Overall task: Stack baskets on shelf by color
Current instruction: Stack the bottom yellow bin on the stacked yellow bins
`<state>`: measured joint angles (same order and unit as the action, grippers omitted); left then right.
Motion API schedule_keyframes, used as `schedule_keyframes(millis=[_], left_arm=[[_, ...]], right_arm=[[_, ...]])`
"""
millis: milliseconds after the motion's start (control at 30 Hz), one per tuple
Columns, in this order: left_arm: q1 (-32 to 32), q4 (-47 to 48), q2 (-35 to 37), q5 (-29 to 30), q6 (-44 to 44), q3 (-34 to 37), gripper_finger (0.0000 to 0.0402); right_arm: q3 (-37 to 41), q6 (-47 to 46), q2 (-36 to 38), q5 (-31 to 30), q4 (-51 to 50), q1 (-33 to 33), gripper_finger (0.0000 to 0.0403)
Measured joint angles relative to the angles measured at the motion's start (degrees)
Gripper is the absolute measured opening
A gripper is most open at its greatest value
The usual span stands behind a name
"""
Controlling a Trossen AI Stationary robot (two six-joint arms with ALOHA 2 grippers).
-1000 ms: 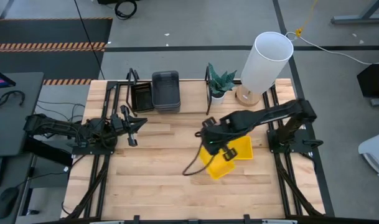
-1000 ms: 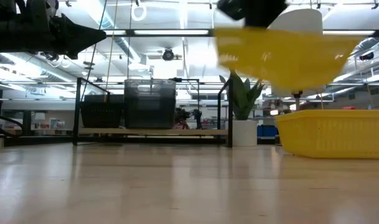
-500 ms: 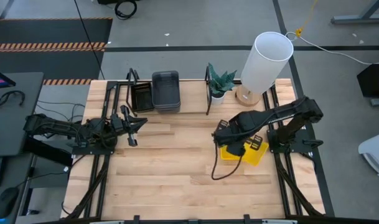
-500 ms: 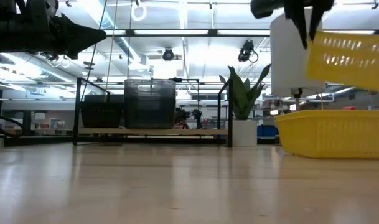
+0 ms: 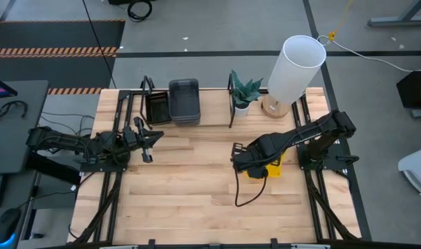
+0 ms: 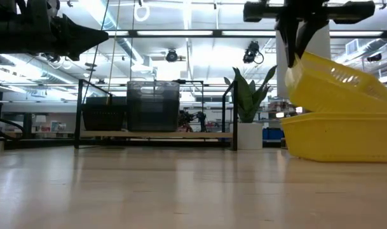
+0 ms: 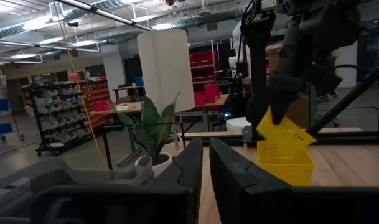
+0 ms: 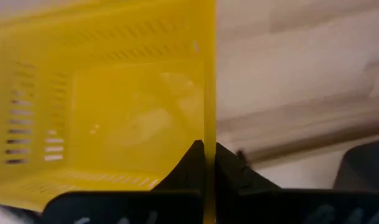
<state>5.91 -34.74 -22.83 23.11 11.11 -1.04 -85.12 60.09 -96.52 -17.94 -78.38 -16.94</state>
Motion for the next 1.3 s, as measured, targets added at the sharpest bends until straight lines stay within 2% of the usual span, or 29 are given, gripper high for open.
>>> schedule_keyframes(millis=[267,600,700,800,1167,1300], left_arm=[[0.0,0.0,0.0,0.0,0.0,0.0,0.0038],[0.0,0.0,0.0,0.0,0.0,0.0,0.0033],[0.0,0.0,0.0,0.0,0.0,0.0,0.0037],[0.0,-0.1,0.0,0.0,0.0,0.0,0.0040],[0.0,-0.1,0.0,0.0,0.0,0.0,0.0030],[0.0,-0.1,0.0,0.0,0.0,0.0,0.0036]], right_arm=[[1.2,-0.1,-1.3,4.0,2.1,-1.7,0.0009],[2.5,0.4,-7.2,6.8,4.4,-3.6,0.0011],[2.5,-5.8,-8.4,7.3,6.8,-3.5,0.0026],[2.5,-11.7,-8.5,5.3,9.6,-3.6,0.0047],[2.5,-13.1,-8.4,5.4,15.3,-4.2,0.0123],[2.5,-13.9,-8.2,6.6,13.7,-3.2,0.0138]])
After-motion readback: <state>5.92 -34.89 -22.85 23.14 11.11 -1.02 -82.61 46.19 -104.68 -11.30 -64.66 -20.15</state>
